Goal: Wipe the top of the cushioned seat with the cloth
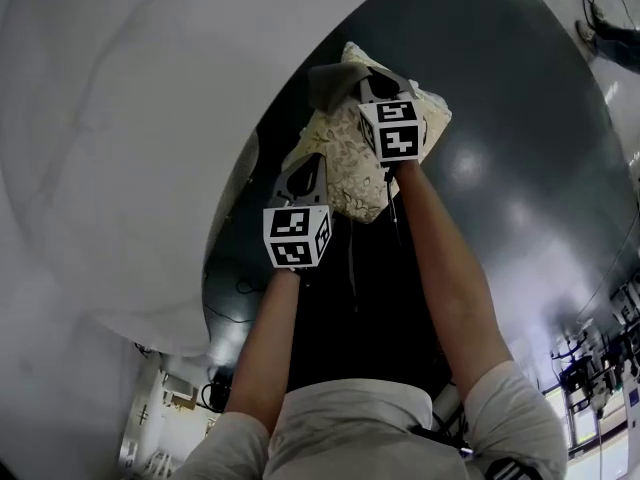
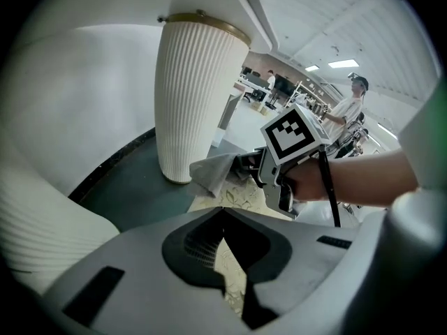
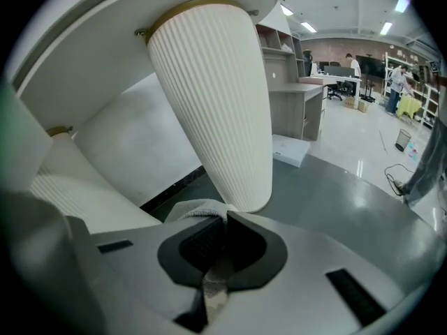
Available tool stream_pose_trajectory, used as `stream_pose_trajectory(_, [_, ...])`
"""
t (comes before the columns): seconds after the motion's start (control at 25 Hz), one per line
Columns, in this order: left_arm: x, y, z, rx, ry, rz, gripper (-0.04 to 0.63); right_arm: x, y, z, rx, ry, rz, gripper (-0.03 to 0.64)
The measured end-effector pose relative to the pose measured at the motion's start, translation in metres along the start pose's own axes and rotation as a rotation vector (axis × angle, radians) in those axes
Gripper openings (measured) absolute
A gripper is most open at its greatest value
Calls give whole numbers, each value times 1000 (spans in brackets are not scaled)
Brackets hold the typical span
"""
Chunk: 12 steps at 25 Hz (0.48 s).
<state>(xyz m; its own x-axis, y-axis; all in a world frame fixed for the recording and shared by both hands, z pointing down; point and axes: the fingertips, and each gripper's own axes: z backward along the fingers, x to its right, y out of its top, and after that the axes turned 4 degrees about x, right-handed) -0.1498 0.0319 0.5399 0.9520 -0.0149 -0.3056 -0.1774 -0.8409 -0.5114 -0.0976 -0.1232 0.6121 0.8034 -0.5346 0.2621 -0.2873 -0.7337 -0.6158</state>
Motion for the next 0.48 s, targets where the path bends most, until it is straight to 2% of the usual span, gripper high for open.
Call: stream_pose_trajectory(0.48, [50, -8, -27, -67, -65, -59, 15, 47, -38, 42, 5, -54, -110, 14])
